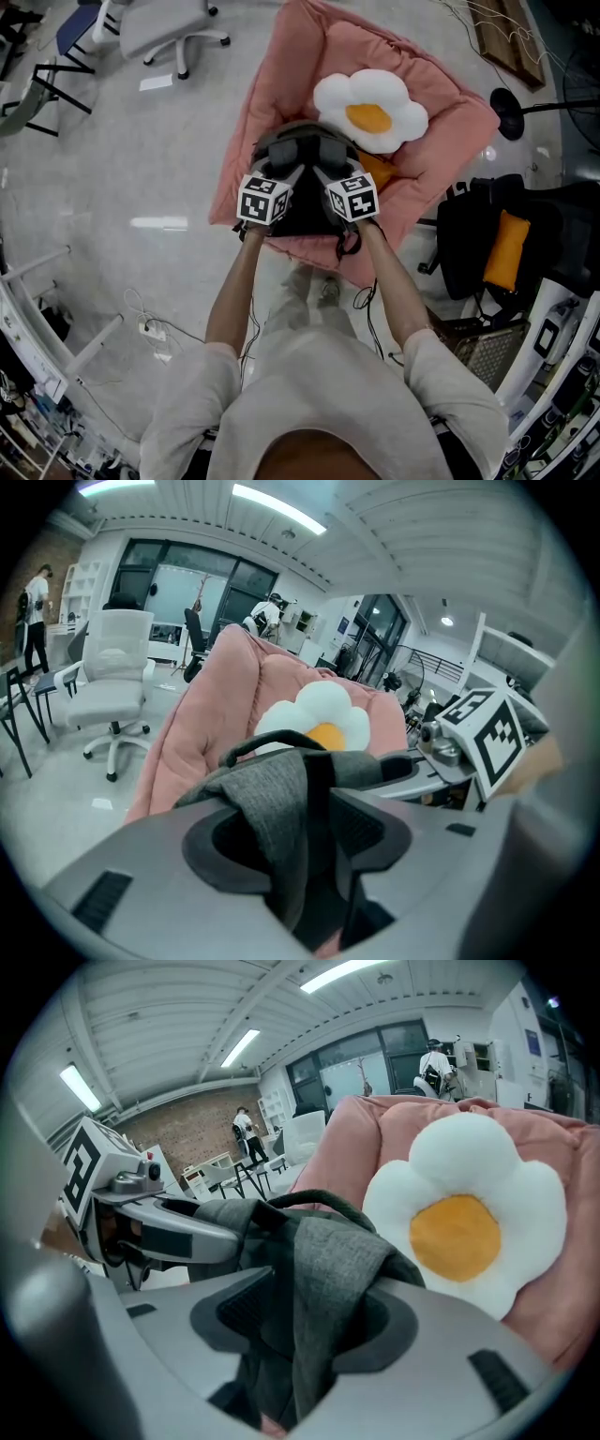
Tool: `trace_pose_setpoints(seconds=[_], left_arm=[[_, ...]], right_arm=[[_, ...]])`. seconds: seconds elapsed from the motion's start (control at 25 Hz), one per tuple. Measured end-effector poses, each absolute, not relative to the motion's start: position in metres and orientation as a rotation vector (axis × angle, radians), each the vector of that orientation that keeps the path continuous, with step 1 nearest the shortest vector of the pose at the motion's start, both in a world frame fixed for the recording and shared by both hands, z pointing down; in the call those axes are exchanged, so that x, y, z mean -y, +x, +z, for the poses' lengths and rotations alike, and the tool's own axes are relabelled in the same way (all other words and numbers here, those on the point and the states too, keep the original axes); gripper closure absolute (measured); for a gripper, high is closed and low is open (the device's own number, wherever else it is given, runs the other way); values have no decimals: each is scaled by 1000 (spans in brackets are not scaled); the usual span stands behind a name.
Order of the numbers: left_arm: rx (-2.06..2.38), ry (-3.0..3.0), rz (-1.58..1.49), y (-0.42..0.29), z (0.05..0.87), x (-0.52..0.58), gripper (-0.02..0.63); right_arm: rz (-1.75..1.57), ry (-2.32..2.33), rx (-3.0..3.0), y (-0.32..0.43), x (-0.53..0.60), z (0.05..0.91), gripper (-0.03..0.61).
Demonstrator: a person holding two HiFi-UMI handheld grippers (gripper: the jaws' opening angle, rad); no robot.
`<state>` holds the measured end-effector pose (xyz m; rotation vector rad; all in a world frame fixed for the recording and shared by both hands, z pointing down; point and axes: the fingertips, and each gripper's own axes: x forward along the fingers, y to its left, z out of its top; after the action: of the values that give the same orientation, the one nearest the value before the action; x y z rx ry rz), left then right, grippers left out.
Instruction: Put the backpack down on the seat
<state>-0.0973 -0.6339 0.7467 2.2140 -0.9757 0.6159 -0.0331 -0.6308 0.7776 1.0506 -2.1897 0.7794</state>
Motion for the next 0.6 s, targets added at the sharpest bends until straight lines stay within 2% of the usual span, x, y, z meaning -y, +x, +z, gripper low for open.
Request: trace_pose_setpoints(seconds=[0.12, 0.28, 0.44, 0.6], left_arm=[[978, 2217, 615, -95, 747, 630, 376], [1006, 2219, 617, -99, 746, 624, 344], [1037, 2208, 623, -105, 746, 614, 336], [1079, 2200, 618, -112, 742, 608, 334]], right_arm=[[779, 1037, 2201, -37, 626, 780, 317], [766, 1042, 2208, -39, 621, 779, 253], [747, 1070, 2209, -31, 617, 775, 224], [736, 1091, 2207, -23, 612, 769, 222]])
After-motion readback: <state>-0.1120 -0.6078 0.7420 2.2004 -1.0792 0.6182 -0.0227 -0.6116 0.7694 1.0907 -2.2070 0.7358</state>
